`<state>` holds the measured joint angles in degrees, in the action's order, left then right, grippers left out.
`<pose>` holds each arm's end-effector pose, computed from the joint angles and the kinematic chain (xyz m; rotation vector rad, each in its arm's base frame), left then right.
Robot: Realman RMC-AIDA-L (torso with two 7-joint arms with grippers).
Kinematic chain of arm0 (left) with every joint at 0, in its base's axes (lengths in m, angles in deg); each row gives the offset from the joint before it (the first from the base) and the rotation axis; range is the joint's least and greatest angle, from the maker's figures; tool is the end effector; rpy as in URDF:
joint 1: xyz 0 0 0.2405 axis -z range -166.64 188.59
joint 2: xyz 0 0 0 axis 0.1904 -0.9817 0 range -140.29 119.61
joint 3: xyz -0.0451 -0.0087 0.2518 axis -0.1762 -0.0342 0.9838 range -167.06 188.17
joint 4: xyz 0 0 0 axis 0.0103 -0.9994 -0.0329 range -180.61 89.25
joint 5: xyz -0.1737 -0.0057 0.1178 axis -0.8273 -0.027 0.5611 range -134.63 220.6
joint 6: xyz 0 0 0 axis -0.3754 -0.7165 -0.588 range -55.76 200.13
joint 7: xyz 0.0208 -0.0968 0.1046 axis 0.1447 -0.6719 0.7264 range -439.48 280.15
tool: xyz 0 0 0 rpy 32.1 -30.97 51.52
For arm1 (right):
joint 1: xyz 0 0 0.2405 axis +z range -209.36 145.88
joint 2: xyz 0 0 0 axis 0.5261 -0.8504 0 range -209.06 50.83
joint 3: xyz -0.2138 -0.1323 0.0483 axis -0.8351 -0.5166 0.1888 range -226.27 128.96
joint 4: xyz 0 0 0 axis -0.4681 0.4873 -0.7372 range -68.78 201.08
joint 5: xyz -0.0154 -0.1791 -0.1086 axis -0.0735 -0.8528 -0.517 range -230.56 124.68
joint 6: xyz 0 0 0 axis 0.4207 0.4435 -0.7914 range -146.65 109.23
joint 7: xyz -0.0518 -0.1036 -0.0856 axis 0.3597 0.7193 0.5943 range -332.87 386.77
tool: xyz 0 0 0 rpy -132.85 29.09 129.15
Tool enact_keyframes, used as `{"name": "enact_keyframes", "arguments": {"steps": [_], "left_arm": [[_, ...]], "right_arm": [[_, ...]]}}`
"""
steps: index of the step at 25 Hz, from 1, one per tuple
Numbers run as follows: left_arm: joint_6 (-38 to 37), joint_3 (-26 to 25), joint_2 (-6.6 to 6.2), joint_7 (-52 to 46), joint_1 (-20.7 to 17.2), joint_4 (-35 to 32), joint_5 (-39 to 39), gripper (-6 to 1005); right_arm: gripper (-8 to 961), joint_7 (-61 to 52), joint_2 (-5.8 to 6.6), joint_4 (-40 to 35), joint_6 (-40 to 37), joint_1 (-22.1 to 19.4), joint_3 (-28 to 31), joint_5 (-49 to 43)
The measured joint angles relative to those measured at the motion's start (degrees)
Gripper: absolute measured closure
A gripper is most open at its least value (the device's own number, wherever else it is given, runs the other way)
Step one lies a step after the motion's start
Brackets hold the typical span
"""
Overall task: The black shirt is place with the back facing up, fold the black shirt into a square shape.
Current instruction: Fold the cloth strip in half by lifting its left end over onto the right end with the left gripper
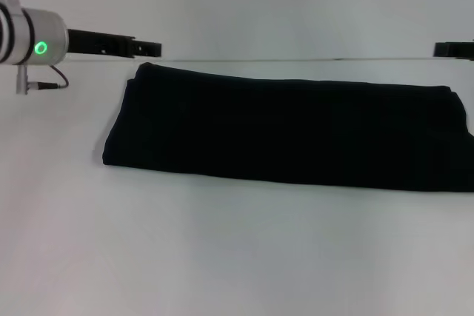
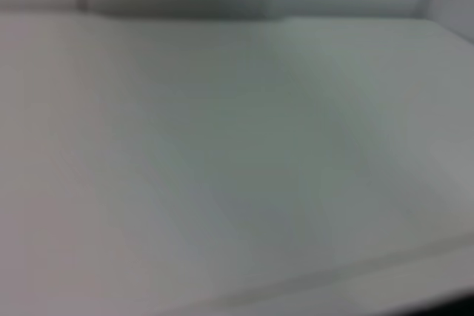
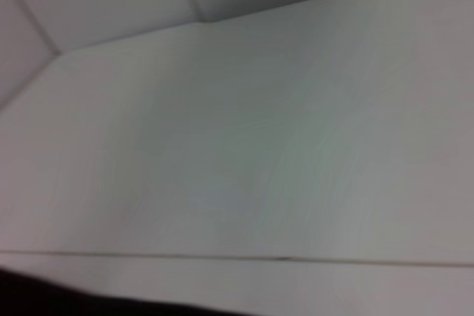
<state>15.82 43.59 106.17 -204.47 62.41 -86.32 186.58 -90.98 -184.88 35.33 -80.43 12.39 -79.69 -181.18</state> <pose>-0.2207 0.4736 0.0520 -2.1530 -1.0950 -0.2895 0.2858 0.4502 0.1077 -2.0768 1.2395 0.4618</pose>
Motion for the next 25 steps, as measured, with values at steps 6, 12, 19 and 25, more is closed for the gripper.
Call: {"name": "enact_keyframes", "arguments": {"steps": [6, 12, 19, 25], "left_arm": [[-19.7, -0.5, -0.26, -5.6, -4.0, -6.2, -1.8, 175], [-27.0, -1.8, -1.06, -7.0, -8.2, -6.5, -4.6, 179], [-22.7, -2.4, -0.16, -6.0, -11.4, -6.9, -3.9, 182], [-17.0, -1.9, -0.02, -5.5, -11.8, -5.9, -0.2, 182]], "right_arm": [[355, 1.5, 0.25, -1.0, -14.9, -1.2, 0.2, 5.0], [357, 5.1, -0.74, -0.5, -17.3, -1.9, -0.7, 5.5], [359, 4.4, -0.67, 0.2, -15.2, -3.1, -0.9, 3.8], [361, 2.2, -0.6, 0.3, -13.6, -3.8, -0.8, 1.8]]}}
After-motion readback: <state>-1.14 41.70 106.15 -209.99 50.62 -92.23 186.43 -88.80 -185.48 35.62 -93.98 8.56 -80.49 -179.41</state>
